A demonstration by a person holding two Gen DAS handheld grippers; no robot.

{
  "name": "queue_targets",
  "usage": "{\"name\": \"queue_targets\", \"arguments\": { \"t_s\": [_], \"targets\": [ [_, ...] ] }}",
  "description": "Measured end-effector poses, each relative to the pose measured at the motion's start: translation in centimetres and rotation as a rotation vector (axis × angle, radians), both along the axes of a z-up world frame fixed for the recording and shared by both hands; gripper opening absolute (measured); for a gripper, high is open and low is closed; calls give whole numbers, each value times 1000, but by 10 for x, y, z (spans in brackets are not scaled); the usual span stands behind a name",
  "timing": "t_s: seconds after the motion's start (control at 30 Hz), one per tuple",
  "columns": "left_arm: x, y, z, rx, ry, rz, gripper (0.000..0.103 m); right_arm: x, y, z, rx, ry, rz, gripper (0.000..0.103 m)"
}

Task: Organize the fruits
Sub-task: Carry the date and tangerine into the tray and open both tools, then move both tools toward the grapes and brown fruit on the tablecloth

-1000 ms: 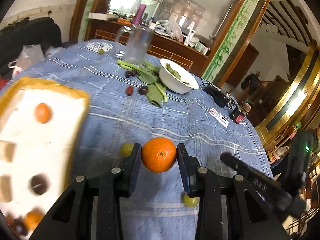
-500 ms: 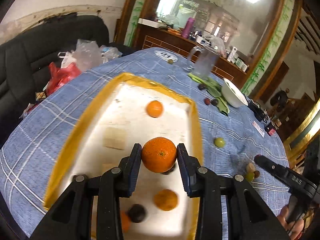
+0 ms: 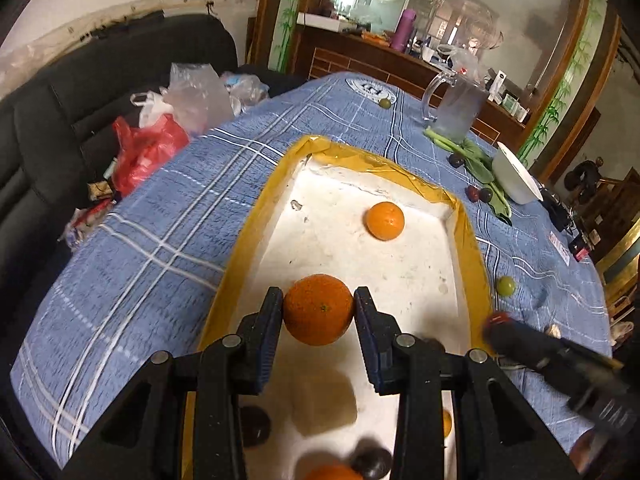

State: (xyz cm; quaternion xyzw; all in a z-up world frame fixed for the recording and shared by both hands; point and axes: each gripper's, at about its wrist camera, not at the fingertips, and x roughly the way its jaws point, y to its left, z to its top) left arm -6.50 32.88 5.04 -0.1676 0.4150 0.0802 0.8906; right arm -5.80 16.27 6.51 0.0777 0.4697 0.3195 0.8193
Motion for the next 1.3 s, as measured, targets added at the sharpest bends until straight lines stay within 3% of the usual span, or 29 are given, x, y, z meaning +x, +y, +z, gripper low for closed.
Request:
{"name": "queue_targets", "arguments": {
  "t_s": [0.17,0.23,0.3,0.37,0.5,0.6,0.77,0.9,1.1,1.3],
  "targets": [
    [16,1,0,13,19,-4,36,9,30,-9,-76,-36,9,33],
    [19,2,-1,-8,19,-10,43,13,36,-13,-93,-36,11,33],
    [18,3,0,-20,5,-4,59,14,38,-16,-95,-29,16,33],
    [14,4,1,-32,-17,0,66,17,38,-18,-99,-27,11,33],
    [9,4,5,-43,-30,1,69,14,31,-15,-76,-39,-17,58],
    [1,3,10,-43,-42,10,70,10,22,-8,-66,-45,-29,58],
    [-26,-15,30,8,-97,10,78,-15,-11,11,-43,-82,-76,58],
    [-55,-48,44,107,-149,18,83,-42,-39,18,-70,-120,-144,59],
    [-103,-96,51,226,-222,39,89,-85,-91,16,-64,-136,-282,64],
    [-120,-131,56,300,-239,-29,91,-119,-132,7,-81,-134,-411,64]
  ]
}}
